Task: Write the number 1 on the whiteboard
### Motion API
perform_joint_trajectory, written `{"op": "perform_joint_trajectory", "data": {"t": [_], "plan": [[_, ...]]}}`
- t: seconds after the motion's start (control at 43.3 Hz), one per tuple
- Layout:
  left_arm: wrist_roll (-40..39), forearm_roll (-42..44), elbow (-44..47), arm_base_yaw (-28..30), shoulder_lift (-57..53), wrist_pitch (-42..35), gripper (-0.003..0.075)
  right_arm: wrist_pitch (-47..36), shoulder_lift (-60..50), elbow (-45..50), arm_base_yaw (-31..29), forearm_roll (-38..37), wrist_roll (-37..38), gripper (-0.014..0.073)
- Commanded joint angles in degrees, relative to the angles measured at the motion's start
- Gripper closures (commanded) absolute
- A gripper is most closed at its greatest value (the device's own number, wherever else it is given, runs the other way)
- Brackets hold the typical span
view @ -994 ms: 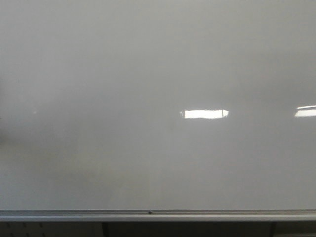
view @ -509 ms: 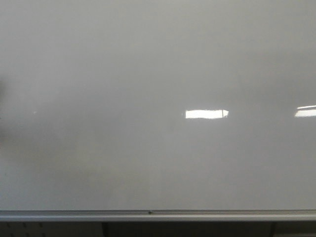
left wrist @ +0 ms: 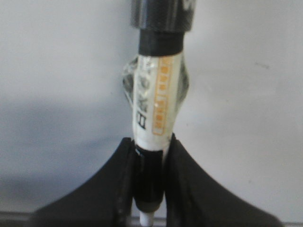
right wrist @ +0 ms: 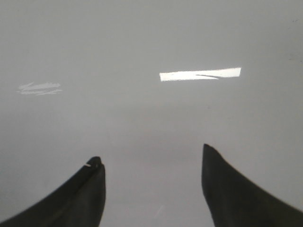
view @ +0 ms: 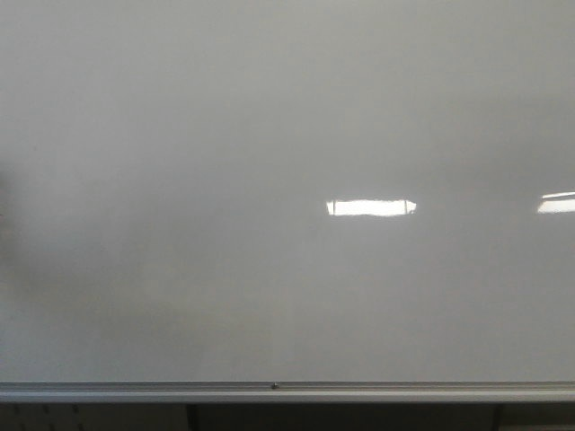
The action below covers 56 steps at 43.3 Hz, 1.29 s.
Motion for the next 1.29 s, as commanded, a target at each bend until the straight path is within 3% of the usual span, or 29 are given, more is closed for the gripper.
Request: {"op": "perform_joint_trajectory", "data": {"t": [0.0, 0.162, 0.277, 0.393, 0.532, 0.67, 0.832, 1.086, 1.271], "plan": [[-1.4, 0.3, -3.7, -3.0, -5.4, 8.0, 0.074, -2.8, 0.9, -1.9, 0.0, 0.1, -0.1, 0.012], [-1.2, -0.5, -7.8, -10.8, -9.7, 22.4, 0.0738, -1.9, 1.4, -2.0, 0.0, 0.6, -0.1, 0.012], [2.1, -1.6, -9.4, -16.9, -11.3, 27.9, 0.0738, 0.2, 4.1, -3.3, 0.0, 2.0, -0.1, 0.012], [10.9, -9.6, -11.3, -22.1, -12.1, 32.9, 0.0737, 4.5, 8.8, -5.9, 0.0, 3.3, -0.1, 0.012], [29.6, -28.8, -13.2, -25.0, -12.1, 39.7, 0.0737, 10.0, 14.9, -10.1, 0.0, 5.9, -2.5, 0.012], [50.6, -46.6, -15.4, -25.1, -12.1, 50.7, 0.0737, 16.4, 21.0, -14.3, 0.0, 14.7, -10.0, 0.012], [64.2, -55.9, -17.4, -25.1, -12.1, 64.6, 0.0741, 25.6, 28.4, -19.0, 0.0, 28.3, -22.7, 0.012], [69.0, -59.1, -20.3, -25.1, -12.1, 75.5, 0.0741, 44.3, 40.5, -25.4, 0.0, 48.9, -38.5, 0.012], [71.1, -60.4, -21.8, -26.6, -12.1, 77.6, 0.074, 53.0, 47.8, -27.6, 0.6, 55.7, -41.8, 0.012]]}}
